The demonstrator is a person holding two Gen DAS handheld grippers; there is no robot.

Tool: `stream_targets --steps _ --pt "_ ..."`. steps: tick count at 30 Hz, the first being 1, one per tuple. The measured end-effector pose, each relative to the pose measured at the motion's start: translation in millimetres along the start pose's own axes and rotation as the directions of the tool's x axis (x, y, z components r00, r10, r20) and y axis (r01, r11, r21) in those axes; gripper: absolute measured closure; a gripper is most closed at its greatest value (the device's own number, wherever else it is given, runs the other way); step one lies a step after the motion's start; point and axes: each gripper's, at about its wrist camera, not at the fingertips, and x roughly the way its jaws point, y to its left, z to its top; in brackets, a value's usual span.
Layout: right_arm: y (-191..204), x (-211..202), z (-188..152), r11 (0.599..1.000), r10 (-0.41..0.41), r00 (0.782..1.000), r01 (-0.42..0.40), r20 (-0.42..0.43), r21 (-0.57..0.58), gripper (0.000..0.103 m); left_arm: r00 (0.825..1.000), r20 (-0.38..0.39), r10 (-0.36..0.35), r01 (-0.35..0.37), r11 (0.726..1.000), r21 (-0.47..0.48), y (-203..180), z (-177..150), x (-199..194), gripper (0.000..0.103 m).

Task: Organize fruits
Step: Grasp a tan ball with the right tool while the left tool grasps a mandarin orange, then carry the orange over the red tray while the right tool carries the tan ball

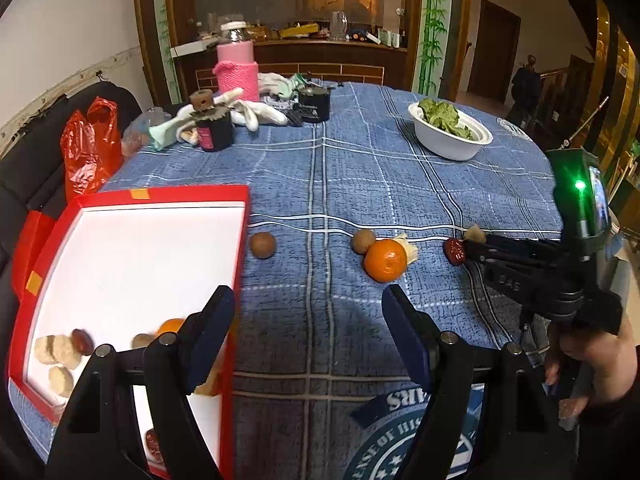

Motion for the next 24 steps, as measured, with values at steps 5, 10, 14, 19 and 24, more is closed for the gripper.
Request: stream_targets --steps 5,10,14,19,24 --pt "-10 -9 -5 1.0 0.009 1.0 -0.009 0.022 0.024 0.078 1.0 -0.01 -0.021 0.021 0.999 0.025 -19 5 14 0.027" --pt "-30 -40 -19 0.993 0.048 0.992 -0.06 0.113 0.105 0.078 0.998 -0.044 -0.035 0.037 0.998 0.045 -41 12 40 0.027" --pt "-35 -47 -20 0.988 0.079 0.985 -0.097 0.154 0.117 0.078 0.997 -0.073 -0.023 0.026 0.998 0.049 -50 14 65 0.052" --pt "-32 -55 -19 0.988 0.103 0.978 -0.122 0.18 0.097 0.078 0.998 -0.063 -0.019 0.02 0.999 0.026 -48 8 56 0.072" --pt "-25 -70 -19 0.989 0.104 0.973 -0.124 0.208 0.082 0.078 0.999 -0.016 -0.046 0.047 0.999 0.011 -41 -9 19 0.072"
